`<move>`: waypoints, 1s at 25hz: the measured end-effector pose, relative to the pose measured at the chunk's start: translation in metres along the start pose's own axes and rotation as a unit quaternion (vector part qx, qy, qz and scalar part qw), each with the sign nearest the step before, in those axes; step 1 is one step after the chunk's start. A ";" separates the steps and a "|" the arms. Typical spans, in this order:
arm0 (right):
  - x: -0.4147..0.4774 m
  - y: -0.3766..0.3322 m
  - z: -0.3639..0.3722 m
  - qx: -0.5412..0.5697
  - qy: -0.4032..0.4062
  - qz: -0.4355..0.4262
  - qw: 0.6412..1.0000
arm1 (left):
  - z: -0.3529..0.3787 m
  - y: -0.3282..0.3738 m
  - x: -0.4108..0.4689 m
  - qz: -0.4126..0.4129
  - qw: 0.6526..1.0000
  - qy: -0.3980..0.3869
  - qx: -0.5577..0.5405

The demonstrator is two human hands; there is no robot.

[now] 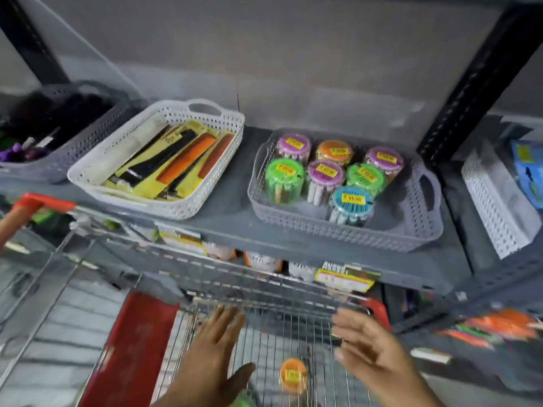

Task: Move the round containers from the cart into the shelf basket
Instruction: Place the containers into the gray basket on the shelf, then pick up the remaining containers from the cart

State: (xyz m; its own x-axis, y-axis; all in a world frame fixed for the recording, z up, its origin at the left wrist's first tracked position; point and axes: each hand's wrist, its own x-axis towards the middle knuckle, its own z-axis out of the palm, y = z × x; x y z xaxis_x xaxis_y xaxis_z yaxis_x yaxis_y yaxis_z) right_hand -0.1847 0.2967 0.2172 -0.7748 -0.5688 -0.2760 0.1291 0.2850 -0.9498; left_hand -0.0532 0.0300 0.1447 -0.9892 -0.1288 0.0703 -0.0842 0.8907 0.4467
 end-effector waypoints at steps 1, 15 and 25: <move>-0.002 0.016 0.009 -0.008 -0.030 0.033 0.999 | 0.014 -0.007 -0.012 -0.023 0.999 -0.038 0.001; 0.022 0.155 0.048 -0.385 -0.098 0.137 0.907 | 0.109 -0.065 -0.055 -0.089 0.913 -0.368 0.151; 0.050 0.203 0.064 -0.500 -0.151 0.185 0.832 | 0.146 -0.079 -0.068 -0.034 0.906 -0.413 0.086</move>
State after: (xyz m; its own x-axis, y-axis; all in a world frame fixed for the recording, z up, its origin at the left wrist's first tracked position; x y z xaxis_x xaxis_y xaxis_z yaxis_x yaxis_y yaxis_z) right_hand -0.1582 0.2769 0.0007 -0.5855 -0.4239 -0.6910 -0.3721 0.8978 -0.2355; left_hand 0.0033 0.0324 -0.0259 -0.7269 0.1202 -0.6761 -0.0958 0.9572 0.2732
